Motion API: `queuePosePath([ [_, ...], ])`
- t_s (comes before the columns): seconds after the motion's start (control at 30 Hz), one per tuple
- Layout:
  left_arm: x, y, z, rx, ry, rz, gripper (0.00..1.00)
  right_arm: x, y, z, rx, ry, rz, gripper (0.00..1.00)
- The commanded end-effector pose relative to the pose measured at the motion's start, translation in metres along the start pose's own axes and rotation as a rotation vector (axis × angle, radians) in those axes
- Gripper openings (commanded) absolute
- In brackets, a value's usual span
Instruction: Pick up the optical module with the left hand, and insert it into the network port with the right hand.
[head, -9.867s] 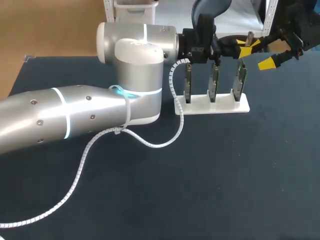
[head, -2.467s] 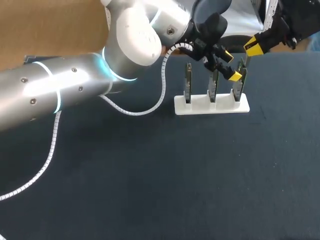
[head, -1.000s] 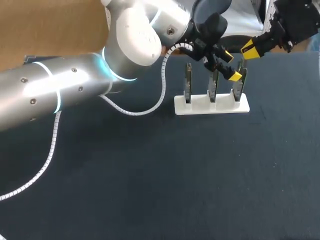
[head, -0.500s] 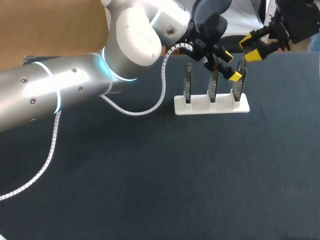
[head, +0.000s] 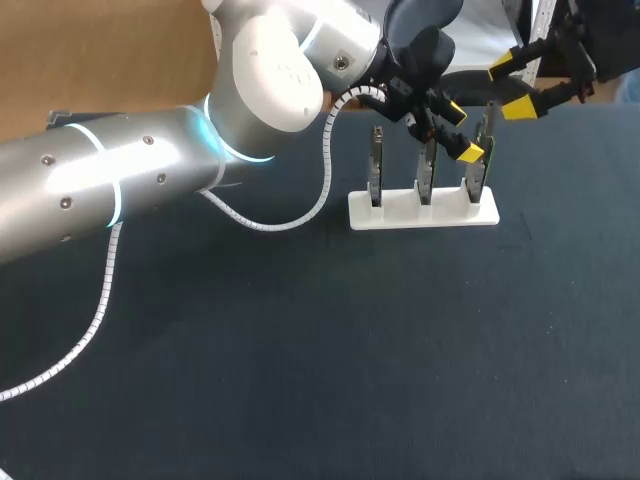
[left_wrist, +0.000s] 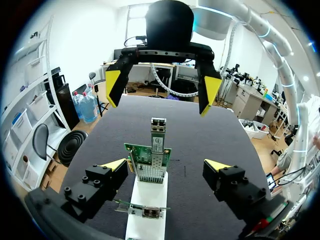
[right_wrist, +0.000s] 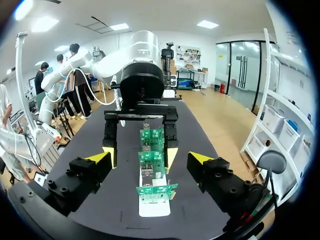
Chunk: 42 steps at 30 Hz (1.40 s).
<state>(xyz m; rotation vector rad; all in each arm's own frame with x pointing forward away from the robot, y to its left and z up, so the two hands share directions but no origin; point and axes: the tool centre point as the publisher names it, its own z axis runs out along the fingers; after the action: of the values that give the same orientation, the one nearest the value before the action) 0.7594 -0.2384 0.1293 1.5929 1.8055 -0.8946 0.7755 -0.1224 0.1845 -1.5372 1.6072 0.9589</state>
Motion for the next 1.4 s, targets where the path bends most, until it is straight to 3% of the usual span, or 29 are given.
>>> queuePosePath([
  [0.03,-0.001,0.002,0.001,0.004,0.004,-0.001,1.00,-0.004,0.004,-0.002,0.010,0.002,-0.008,1.00],
  [0.33,-0.001,0.002,0.001,0.004,0.004,-0.001,1.00,-0.011,0.002,-0.003,0.016,-0.010,-0.036,1.00],
  [0.37,-0.001,0.002,0.001,0.004,0.004,-0.001,1.00,-0.012,0.001,-0.004,0.025,-0.013,-0.036,0.82],
  [0.4,-0.001,0.002,0.001,0.004,0.004,-0.001,1.00,-0.013,0.000,-0.004,0.033,-0.014,-0.037,0.37],
  [0.43,-0.001,0.002,0.001,0.004,0.004,-0.001,1.00,-0.014,-0.001,-0.004,0.030,-0.023,-0.043,0.00],
  [0.8,-0.001,0.002,0.001,0.004,0.004,-0.001,1.00,-0.014,-0.008,0.002,0.019,-0.017,-0.051,0.00],
  [1.4,-0.001,0.002,0.001,0.004,0.004,-0.001,1.00,0.003,-0.008,0.010,-0.016,0.013,-0.013,0.00],
])
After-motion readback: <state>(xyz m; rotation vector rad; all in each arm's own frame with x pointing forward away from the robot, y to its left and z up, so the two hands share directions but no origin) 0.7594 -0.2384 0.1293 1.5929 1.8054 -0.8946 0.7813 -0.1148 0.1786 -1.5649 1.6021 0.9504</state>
